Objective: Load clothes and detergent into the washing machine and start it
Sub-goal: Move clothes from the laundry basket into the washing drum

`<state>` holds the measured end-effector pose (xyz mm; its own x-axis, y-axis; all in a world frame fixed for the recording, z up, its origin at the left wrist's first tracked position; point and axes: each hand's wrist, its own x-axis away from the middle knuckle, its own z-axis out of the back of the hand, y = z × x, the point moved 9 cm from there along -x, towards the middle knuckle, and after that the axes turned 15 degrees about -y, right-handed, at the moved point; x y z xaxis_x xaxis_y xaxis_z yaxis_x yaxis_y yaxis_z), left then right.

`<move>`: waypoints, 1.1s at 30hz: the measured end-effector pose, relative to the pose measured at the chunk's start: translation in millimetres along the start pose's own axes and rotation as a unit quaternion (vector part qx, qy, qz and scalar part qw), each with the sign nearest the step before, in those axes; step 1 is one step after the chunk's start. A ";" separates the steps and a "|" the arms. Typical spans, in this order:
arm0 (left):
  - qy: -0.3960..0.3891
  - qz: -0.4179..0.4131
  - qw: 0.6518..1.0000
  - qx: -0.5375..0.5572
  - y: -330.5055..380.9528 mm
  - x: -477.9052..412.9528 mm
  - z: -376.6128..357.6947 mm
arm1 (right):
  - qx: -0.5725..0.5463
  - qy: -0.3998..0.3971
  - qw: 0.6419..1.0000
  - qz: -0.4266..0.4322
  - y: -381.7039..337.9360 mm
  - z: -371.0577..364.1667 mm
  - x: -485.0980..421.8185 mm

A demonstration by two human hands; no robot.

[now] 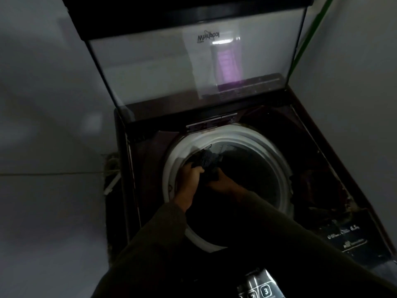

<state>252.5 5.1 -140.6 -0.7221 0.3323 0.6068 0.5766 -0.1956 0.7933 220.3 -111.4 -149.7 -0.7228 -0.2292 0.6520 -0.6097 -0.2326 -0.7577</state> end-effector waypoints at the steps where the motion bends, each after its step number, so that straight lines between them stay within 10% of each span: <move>1: 0.010 -0.010 1.000 -0.017 -0.5 0.1 -0.7 | 0.037 -0.017 0.999 -0.007 1.6 -3.7 -3.0; 24: -0.040 0.006 0.946 -0.321 -31.2 -8.7 -8.4 | 0.137 0.124 0.972 -0.143 46.0 14.7 -8.3; 33: -0.089 -0.082 0.777 -0.617 -10.5 10.2 -50.6 | 0.392 0.109 0.909 -0.093 27.2 15.9 38.1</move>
<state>219.7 -36.2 -140.1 -0.6189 0.5472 0.5635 -0.4033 -0.8370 0.3699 181.4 -141.5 -145.0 -0.7302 0.0549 0.6810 -0.3700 -0.8697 -0.3266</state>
